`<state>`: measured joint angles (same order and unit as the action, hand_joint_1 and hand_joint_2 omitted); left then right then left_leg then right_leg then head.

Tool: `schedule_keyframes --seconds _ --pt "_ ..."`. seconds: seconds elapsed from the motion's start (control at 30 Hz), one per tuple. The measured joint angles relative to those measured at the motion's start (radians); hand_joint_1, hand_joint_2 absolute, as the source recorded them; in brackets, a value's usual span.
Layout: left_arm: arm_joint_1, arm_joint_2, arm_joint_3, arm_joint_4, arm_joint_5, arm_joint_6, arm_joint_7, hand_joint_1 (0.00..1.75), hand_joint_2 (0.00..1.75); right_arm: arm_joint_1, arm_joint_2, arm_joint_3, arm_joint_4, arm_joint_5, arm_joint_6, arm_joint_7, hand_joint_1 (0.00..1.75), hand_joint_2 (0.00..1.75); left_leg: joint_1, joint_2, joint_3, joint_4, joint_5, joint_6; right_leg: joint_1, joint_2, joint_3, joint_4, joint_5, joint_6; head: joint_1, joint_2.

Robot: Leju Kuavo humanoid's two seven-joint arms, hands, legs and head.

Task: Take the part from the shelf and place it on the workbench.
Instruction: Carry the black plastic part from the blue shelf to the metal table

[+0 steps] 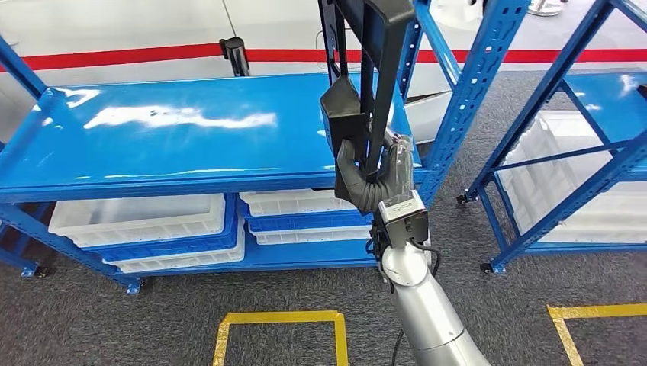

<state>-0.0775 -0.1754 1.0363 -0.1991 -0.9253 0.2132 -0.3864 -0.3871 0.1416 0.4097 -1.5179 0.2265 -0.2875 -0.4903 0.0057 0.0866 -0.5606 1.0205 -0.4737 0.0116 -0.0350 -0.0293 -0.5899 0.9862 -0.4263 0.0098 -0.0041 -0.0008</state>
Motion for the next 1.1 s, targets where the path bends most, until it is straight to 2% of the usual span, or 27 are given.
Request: schedule_keyframes --seconds 0.07,0.1,0.13,0.17,0.2,0.23,0.27,0.33,0.4,0.47,0.5,0.53,0.6,0.63,0.67,0.7,0.73,0.77,0.83,0.87,0.97,1.0,1.03,1.1 --pt "0.000 0.000 0.001 0.000 0.003 0.005 0.000 0.00 1.75 0.000 0.004 0.001 -0.001 0.001 0.001 0.002 1.55 1.75 0.009 -0.059 -0.040 0.098 -0.063 -0.012 -0.004 0.023 -0.001 -0.001 0.004 -0.009 -0.002 0.000" --pt "0.001 0.000 0.002 0.000 0.004 0.007 0.000 0.00 1.75 0.000 0.006 0.001 -0.001 0.001 0.003 0.004 1.55 1.75 0.011 -0.076 -0.071 0.168 -0.098 -0.015 -0.004 0.034 -0.002 -0.001 0.006 -0.012 -0.002 0.000" --pt "0.002 0.000 0.003 0.000 0.005 0.008 0.000 0.00 1.75 0.000 0.008 0.002 -0.001 0.001 0.004 0.005 1.55 1.75 0.013 -0.083 -0.099 0.227 -0.120 -0.017 -0.003 0.044 -0.003 -0.001 0.006 -0.013 -0.002 0.000" --pt "0.002 0.000 0.005 0.000 0.006 0.010 0.000 0.00 1.75 0.001 0.008 0.003 -0.001 0.001 0.005 0.006 1.55 1.75 0.015 -0.085 -0.116 0.259 -0.124 -0.019 -0.002 0.054 -0.003 0.000 0.007 -0.013 -0.003 0.000" --pt "0.002 0.000 0.006 0.000 0.006 0.010 0.000 0.00 1.75 0.001 0.009 0.004 0.000 0.000 0.006 0.008 1.55 1.75 0.017 -0.086 -0.114 0.251 -0.106 -0.018 -0.002 0.063 -0.002 0.000 0.007 -0.013 -0.003 0.000" --pt "0.002 0.000 0.007 0.000 0.007 0.012 0.000 0.00 1.75 0.001 0.009 0.005 0.000 -0.001 0.006 0.008 1.55 1.75 0.018 -0.086 -0.093 0.205 -0.072 -0.017 -0.003 0.070 -0.001 0.000 0.007 -0.013 -0.004 0.000" --pt "0.002 0.000 0.007 0.000 0.007 0.012 0.000 0.00 1.75 0.000 0.010 0.005 0.000 -0.002 0.006 0.008 1.55 1.75 0.020 -0.089 -0.059 0.133 -0.033 -0.016 -0.003 0.076 0.001 0.000 0.007 -0.012 -0.004 0.000" --pt "0.000 0.000 0.008 0.000 0.007 0.013 -0.001 0.00 1.75 -0.001 0.012 0.006 -0.001 -0.001 0.006 0.008 1.55 1.75 0.019 -0.098 -0.006 0.017 0.012 -0.012 0.000 0.084 0.000 0.000 0.010 -0.006 -0.004 0.000" --pt "-0.001 0.000 0.008 0.000 0.007 0.014 -0.001 0.00 1.75 -0.002 0.015 0.006 -0.001 0.002 0.005 0.008 1.55 1.75 0.011 -0.104 0.001 -0.010 0.015 -0.005 0.004 0.086 -0.005 -0.002 0.015 0.007 -0.003 0.000" --pt "-0.001 -0.001 0.008 0.000 0.008 0.014 -0.003 0.00 1.75 -0.002 0.015 0.006 -0.001 0.005 0.004 0.008 1.55 1.75 0.009 -0.100 -0.001 -0.019 0.026 0.011 0.005 0.083 -0.010 -0.005 0.018 0.020 -0.002 0.000" --pt "-0.001 -0.002 0.008 0.000 0.008 0.014 -0.004 0.00 1.75 -0.002 0.015 0.006 -0.002 0.006 0.004 0.007 1.55 1.75 0.009 -0.097 0.000 -0.028 0.034 0.021 0.008 0.074 -0.019 0.010 0.009 0.021 -0.001 0.000" --pt "-0.002 -0.002 0.009 0.000 0.008 0.014 -0.004 0.00 1.75 -0.004 0.015 0.006 -0.002 0.007 0.003 0.007 1.55 1.75 0.009 -0.094 0.000 -0.036 0.042 0.031 0.011 0.064 -0.039 0.045 -0.012 0.017 0.001 0.000" --pt "-0.001 -0.004 0.010 0.000 0.008 0.014 -0.006 0.00 1.75 -0.005 0.014 0.007 -0.003 0.008 0.003 0.006 1.55 1.75 0.005 -0.087 -0.006 -0.042 0.051 0.043 0.013 0.046 -0.102 0.178 -0.076 0.001 0.004 0.000" --pt "-0.001 -0.004 0.010 0.000 0.008 0.014 -0.006 0.00 1.75 -0.004 0.013 0.008 -0.003 0.008 0.002 0.006 1.55 1.75 0.002 -0.084 -0.010 -0.041 0.054 0.046 0.013 0.043 -0.133 0.247 -0.104 -0.003 0.005 0.000" --pt "-0.001 -0.004 0.011 0.000 0.008 0.014 -0.006 0.00 1.75 -0.003 0.012 0.008 -0.003 0.010 0.002 0.006 1.55 1.75 -0.001 -0.080 -0.013 -0.041 0.057 0.048 0.013 0.041 -0.150 0.291 -0.119 -0.002 0.006 0.000" --pt "-0.001 -0.004 0.011 0.000 0.009 0.014 -0.006 0.00 1.75 -0.002 0.011 0.008 -0.003 0.012 0.001 0.006 1.55 1.75 -0.003 -0.078 -0.016 -0.040 0.060 0.048 0.013 0.041 -0.147 0.296 -0.118 0.003 0.006 0.000" --pt "-0.001 -0.005 0.011 0.000 0.009 0.014 -0.006 0.00 1.75 -0.001 0.011 0.008 -0.003 0.014 0.001 0.006 1.55 1.75 -0.005 -0.076 -0.018 -0.038 0.062 0.047 0.013 0.040 -0.120 0.256 -0.103 0.009 0.006 0.000" --pt "-0.001 -0.006 0.011 0.000 0.009 0.014 -0.006 0.00 1.75 -0.001 0.010 0.008 -0.003 0.015 0.000 0.006 1.55 1.75 -0.007 -0.075 -0.021 -0.036 0.064 0.046 0.014 0.036 -0.076 0.184 -0.080 0.014 0.007 0.000" --pt "-0.001 -0.007 0.011 0.000 0.009 0.014 -0.006 0.00 1.75 -0.002 0.011 0.008 -0.004 0.018 -0.002 0.006 1.55 1.75 -0.015 -0.074 -0.029 -0.024 0.063 0.042 0.017 0.027 0.005 0.045 -0.041 0.015 0.006 0.000" --pt "-0.001 -0.007 0.011 0.000 0.009 0.015 -0.006 0.00 1.75 -0.003 0.011 0.008 -0.004 0.020 -0.003 0.006 1.55 1.75 -0.019 -0.073 -0.033 -0.018 0.062 0.040 0.016 0.024 0.025 0.010 -0.031 0.012 0.005 0.000" --pt "0.000 -0.006 0.012 0.000 0.009 0.020 -0.007 0.00 1.75 -0.004 0.013 0.008 -0.004 0.021 -0.005 0.007 1.55 1.75 -0.017 -0.073 -0.043 -0.008 0.060 0.030 0.008 0.027 0.026 -0.002 -0.018 0.003 0.002 0.000" --pt "0.000 -0.006 0.013 0.000 0.009 0.022 -0.006 0.00 1.75 -0.005 0.014 0.009 -0.004 0.022 -0.005 0.008 1.55 1.75 -0.013 -0.075 -0.049 0.004 0.047 0.024 0.005 0.027 0.022 -0.002 -0.013 -0.003 0.001 0.000" --pt "0.001 -0.006 0.014 0.000 0.009 0.023 -0.006 0.00 1.75 -0.006 0.015 0.009 -0.004 0.023 -0.005 0.009 1.55 1.75 -0.010 -0.078 -0.060 0.032 0.019 0.016 0.002 0.028 0.017 -0.003 -0.007 -0.010 -0.001 0.000" --pt "0.001 -0.006 0.015 0.000 0.009 0.026 -0.006 0.00 1.75 -0.007 0.019 0.010 -0.004 0.023 -0.006 0.010 1.55 1.75 -0.002 -0.081 -0.101 0.146 -0.069 0.001 0.000 0.028 0.004 -0.003 0.005 -0.018 -0.004 0.000"
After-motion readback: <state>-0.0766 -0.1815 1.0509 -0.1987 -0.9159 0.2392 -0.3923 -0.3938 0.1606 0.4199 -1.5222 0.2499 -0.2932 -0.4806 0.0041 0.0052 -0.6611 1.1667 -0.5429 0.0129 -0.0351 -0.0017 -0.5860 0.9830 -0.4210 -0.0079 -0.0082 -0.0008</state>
